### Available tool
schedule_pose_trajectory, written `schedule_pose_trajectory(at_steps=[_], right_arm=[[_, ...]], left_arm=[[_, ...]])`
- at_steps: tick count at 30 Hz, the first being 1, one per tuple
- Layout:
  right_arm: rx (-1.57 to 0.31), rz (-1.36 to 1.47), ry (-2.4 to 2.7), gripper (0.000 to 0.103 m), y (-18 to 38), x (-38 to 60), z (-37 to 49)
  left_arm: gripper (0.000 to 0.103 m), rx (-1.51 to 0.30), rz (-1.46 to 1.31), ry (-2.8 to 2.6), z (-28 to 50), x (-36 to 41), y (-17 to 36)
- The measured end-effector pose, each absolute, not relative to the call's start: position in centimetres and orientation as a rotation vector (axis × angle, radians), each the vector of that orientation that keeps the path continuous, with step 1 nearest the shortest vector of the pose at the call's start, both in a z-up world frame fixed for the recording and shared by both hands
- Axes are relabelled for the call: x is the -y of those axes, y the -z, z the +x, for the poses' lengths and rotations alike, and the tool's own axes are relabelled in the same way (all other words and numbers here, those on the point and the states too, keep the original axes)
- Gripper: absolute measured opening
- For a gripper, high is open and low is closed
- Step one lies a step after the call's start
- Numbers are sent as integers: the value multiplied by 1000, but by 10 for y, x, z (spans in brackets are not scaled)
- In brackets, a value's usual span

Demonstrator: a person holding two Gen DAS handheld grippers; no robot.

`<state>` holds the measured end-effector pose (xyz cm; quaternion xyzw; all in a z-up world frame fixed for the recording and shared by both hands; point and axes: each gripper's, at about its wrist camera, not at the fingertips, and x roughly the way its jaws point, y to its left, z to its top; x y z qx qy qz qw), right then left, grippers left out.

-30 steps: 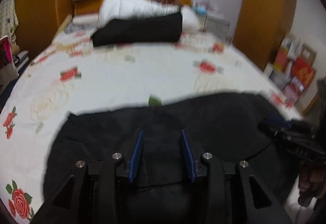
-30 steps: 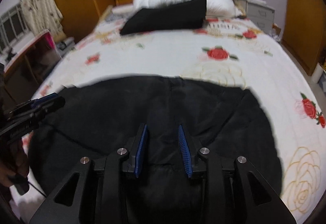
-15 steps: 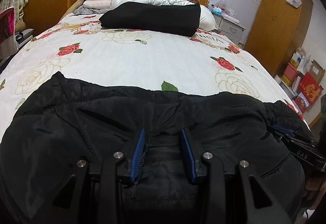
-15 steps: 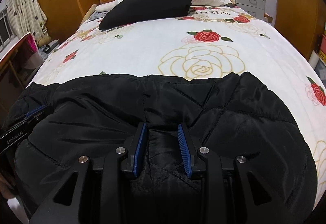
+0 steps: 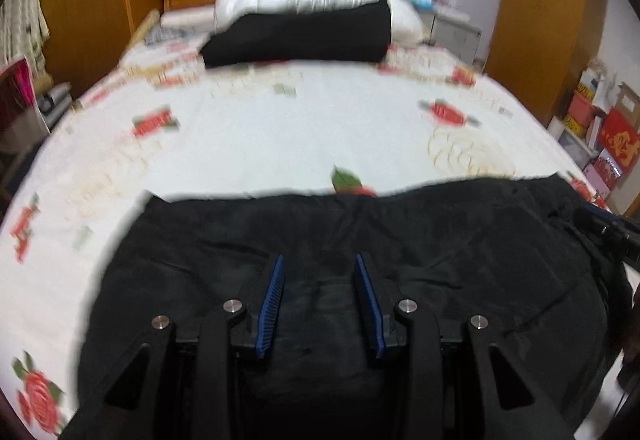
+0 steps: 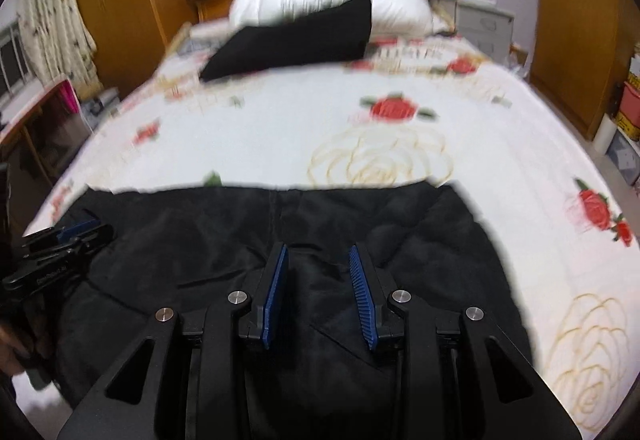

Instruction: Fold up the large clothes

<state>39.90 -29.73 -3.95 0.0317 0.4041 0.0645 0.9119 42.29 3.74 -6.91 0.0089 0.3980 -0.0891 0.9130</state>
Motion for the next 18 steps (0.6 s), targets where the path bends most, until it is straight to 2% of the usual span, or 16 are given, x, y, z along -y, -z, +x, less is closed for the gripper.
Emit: schedule_pose_trajectory(at_steps=[3, 8, 18], right_arm=[[-820, 66, -83, 32, 36, 323, 388], [-920, 125, -20, 32, 85, 356, 400], [-949, 84, 8, 32, 99, 350, 417]], left_arm=[[40, -776, 25, 115, 416, -72, 60], [42, -860, -112, 45, 428, -123, 100], [42, -867, -82, 23, 439, -112, 115]])
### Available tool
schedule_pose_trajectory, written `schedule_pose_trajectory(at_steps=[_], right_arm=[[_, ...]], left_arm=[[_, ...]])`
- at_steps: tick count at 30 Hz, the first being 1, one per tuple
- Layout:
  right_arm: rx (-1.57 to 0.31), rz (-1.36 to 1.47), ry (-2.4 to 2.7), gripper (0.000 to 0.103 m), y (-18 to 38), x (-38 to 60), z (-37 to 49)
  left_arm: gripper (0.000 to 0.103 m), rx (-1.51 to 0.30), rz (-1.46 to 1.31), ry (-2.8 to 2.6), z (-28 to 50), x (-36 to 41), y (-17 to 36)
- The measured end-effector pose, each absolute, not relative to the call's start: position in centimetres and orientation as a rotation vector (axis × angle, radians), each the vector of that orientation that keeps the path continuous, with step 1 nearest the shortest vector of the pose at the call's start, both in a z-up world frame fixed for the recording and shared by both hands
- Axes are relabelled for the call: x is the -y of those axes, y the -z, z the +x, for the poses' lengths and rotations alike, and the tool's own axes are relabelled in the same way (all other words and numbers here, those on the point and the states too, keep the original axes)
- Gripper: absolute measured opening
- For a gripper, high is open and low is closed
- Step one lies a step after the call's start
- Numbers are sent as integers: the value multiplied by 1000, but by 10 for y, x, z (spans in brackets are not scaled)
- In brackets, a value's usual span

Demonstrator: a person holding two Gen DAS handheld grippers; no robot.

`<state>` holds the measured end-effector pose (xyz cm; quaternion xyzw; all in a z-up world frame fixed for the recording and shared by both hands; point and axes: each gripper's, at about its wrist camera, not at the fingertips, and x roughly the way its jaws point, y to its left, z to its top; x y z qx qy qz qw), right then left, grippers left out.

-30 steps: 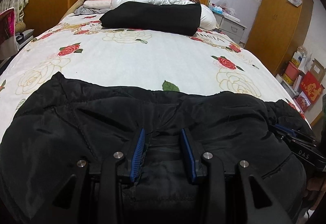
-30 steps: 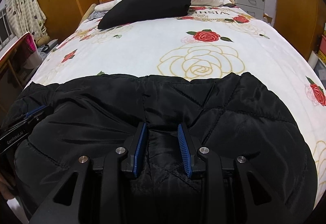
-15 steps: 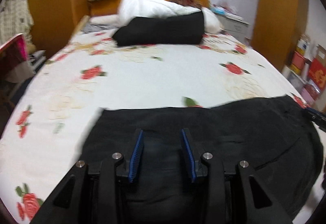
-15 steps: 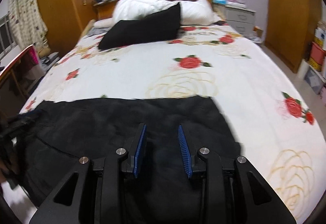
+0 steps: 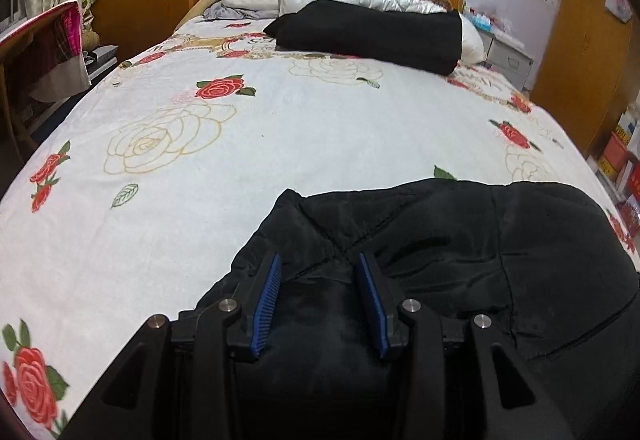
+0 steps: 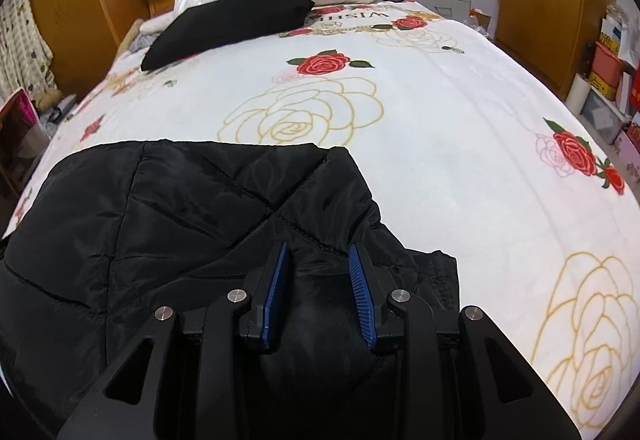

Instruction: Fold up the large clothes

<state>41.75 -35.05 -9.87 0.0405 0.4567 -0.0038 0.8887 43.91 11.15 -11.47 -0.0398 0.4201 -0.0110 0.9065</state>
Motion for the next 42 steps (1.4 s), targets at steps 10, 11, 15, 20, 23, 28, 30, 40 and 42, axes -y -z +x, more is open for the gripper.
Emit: schedule_pose_trajectory(at_steps=[10, 11, 15, 20, 23, 28, 30, 40, 42], right_arm=[[-854, 90, -65, 32, 47, 346, 357], [-880, 83, -57, 32, 59, 347, 359], [-895, 79, -32, 31, 93, 350, 369], [-894, 77, -32, 31, 104, 352, 375], [-893, 80, -35, 31, 105, 353, 376], [-918, 71, -16, 31, 94, 351, 377], [-912, 66, -4, 31, 76, 350, 376], [-858, 82, -166, 33, 46, 296, 424], [-902, 66, -164, 33, 62, 293, 441]], left_arm=[[43, -804, -62, 39, 380, -130, 83], [43, -821, -69, 32, 382, -133, 91], [43, -807, -71, 18, 386, -129, 102], [43, -798, -74, 14, 392, -128, 111], [43, -795, -74, 14, 391, -128, 111], [43, -820, -68, 7, 392, -128, 105], [43, -827, -81, 7, 392, -132, 93], [43, -837, -43, 79, 448, -105, 81], [43, -871, -22, 60, 461, -105, 97]])
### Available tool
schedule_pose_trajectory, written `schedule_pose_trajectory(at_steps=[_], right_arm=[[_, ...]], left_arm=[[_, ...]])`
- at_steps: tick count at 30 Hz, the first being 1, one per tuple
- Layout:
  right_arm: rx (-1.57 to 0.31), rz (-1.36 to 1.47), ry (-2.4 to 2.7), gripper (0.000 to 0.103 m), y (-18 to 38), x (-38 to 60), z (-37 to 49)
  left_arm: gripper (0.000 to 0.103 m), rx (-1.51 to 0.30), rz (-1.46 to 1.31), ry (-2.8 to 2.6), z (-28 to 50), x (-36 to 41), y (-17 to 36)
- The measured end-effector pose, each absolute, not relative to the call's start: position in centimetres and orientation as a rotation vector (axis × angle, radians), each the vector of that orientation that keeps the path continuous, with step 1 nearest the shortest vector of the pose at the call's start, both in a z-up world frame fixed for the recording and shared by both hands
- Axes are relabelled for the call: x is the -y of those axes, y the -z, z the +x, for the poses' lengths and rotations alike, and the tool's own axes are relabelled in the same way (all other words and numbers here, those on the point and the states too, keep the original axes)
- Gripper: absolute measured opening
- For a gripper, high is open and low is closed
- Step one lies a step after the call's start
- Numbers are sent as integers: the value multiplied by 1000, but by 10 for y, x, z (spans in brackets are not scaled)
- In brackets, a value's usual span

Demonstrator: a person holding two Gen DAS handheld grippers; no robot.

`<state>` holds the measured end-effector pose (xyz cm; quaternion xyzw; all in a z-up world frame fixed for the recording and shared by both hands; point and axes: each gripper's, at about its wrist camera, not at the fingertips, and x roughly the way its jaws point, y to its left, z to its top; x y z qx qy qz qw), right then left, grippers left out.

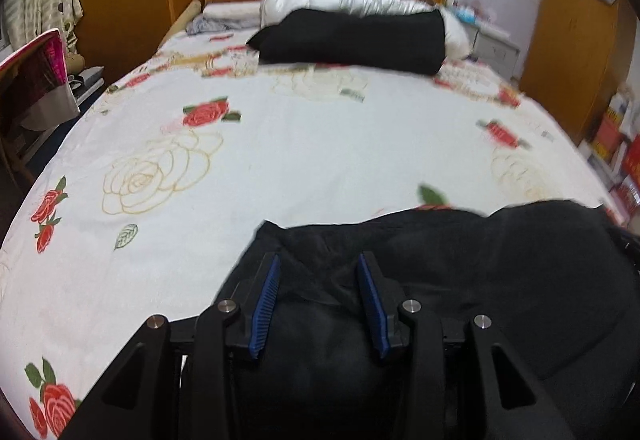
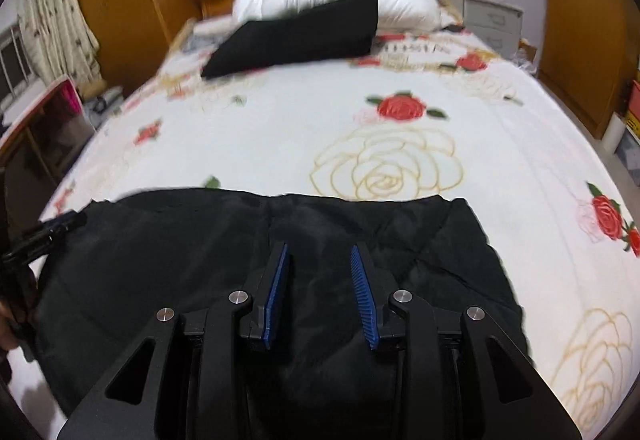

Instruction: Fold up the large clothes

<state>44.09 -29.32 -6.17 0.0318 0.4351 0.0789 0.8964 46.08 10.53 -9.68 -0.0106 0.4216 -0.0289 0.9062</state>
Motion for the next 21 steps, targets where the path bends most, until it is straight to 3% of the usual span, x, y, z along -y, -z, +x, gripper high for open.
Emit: schedule_pose_trajectory(at_steps=[6, 21], right_arm=[[-956, 197, -95, 32, 107, 327, 463], [-915, 201, -90, 31, 120, 328, 458]], left_arm=[[45, -883, -167, 64, 468, -121, 125], [45, -864, -168, 50, 470, -118, 142]])
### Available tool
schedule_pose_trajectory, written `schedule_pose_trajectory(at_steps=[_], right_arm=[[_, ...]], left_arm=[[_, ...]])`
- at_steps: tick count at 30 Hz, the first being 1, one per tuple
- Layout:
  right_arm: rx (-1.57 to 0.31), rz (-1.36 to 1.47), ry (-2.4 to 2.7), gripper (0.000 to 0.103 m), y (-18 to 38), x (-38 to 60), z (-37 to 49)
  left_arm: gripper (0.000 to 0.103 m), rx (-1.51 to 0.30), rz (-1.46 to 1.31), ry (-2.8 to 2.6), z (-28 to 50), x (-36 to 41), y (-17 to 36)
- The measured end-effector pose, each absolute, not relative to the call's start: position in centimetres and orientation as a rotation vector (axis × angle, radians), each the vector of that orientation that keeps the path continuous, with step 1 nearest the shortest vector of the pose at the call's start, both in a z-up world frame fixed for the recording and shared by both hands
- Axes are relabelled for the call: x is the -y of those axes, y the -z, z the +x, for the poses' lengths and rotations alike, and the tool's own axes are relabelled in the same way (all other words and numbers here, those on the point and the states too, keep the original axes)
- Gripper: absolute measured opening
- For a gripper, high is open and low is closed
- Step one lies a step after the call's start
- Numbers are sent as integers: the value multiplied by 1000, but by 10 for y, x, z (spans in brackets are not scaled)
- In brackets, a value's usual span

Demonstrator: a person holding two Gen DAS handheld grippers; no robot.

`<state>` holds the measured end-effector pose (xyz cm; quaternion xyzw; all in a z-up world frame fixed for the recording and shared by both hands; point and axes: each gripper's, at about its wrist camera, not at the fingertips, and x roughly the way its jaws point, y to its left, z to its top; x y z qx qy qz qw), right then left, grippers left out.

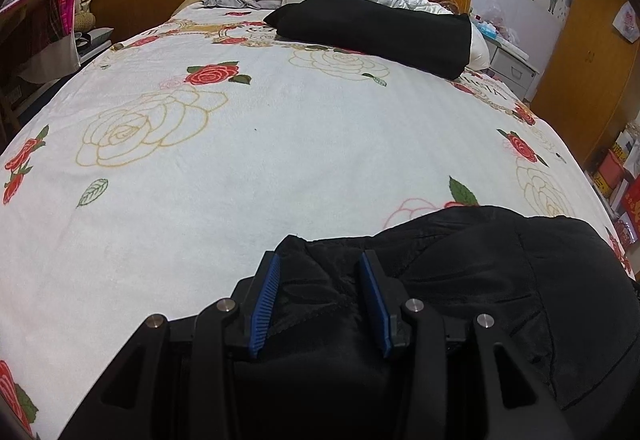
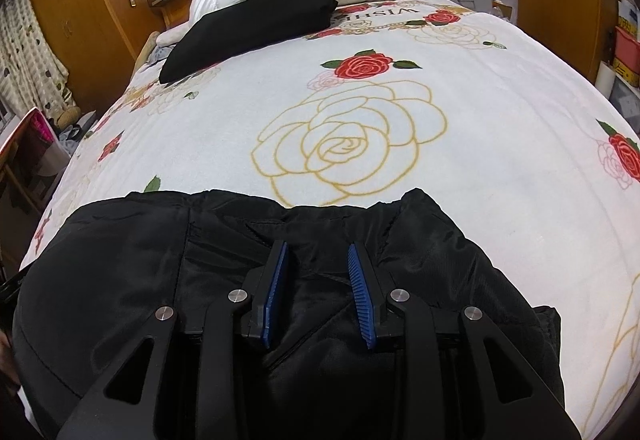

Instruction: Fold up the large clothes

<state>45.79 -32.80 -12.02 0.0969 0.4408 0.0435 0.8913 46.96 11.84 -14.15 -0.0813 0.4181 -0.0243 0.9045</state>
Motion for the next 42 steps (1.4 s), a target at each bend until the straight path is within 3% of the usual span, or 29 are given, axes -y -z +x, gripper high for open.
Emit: schedule_pose_trajectory(at_steps=[7, 12, 17, 22, 26, 29, 33, 42], right_arm=[[-949, 182, -79, 33, 88, 329, 453], [-858, 165, -136, 33, 46, 342, 390], [-925, 172, -94, 30, 82, 365, 365], [-930, 177, -49, 29, 73, 363, 373], [-888, 206, -70, 33, 52, 372, 353], [-879, 213, -62, 53, 53, 383, 340], [-932, 263, -54, 53, 72, 396, 340], [-925, 330, -86, 53, 66, 409, 341]], left_arm=[[46, -916, -113, 35, 473, -117, 123], [46, -822, -165, 83, 434, -136, 84], [48, -857, -159, 89, 418, -147, 103], [48, -876, -163, 67, 423, -147, 96], [48, -819, -190, 74, 394, -159, 80], [48, -833, -197, 54, 378, -172, 89], [55, -863, -250, 34, 369, -184, 106], [56, -818, -318, 11, 365, -201, 96]])
